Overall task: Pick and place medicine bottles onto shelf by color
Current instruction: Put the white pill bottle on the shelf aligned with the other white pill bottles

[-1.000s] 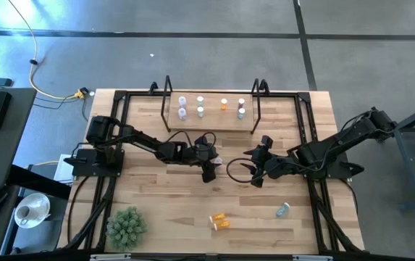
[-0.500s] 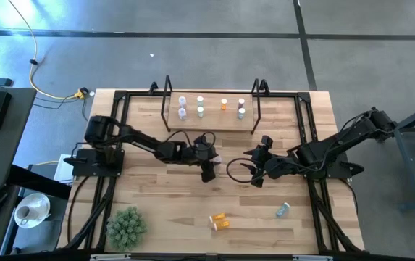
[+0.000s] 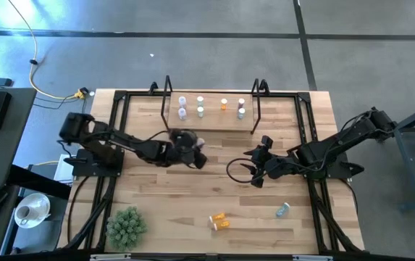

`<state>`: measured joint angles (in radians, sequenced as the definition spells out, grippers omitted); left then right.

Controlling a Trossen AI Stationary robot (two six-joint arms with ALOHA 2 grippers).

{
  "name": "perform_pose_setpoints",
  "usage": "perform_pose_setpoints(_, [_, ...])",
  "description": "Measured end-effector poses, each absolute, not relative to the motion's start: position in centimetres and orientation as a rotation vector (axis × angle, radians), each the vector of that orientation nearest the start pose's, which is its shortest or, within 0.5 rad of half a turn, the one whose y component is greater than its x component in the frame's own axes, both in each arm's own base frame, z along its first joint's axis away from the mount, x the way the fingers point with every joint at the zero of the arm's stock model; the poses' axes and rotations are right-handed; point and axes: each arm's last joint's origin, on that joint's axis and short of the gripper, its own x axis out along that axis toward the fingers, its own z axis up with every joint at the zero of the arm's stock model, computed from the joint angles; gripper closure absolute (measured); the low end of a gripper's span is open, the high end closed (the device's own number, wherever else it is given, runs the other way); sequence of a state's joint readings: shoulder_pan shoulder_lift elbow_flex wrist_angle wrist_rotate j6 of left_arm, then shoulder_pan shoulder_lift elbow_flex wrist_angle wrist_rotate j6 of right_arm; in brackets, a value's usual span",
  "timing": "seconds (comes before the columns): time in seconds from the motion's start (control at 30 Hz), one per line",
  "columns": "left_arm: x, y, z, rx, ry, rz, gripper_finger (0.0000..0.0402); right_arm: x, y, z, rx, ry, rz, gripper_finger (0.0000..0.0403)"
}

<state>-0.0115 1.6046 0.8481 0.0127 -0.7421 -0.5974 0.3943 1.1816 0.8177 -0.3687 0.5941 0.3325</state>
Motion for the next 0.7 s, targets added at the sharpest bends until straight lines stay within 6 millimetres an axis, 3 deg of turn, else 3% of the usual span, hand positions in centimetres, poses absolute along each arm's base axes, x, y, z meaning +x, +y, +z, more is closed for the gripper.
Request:
perform_pose_setpoints(0.17, [28.6,1.4,17.1,-0.335,0.37,1.039,0.0279,22.6,7.6,25.5,-0.032,0.609,-0.294,0.0215])
perform_pose_setpoints(0.7, [27.5,4.2,16.5,-0.356,0.365,1.187,0.0279,22.6,7.6,25.5,-0.037,0.61,-0.294,0.0215])
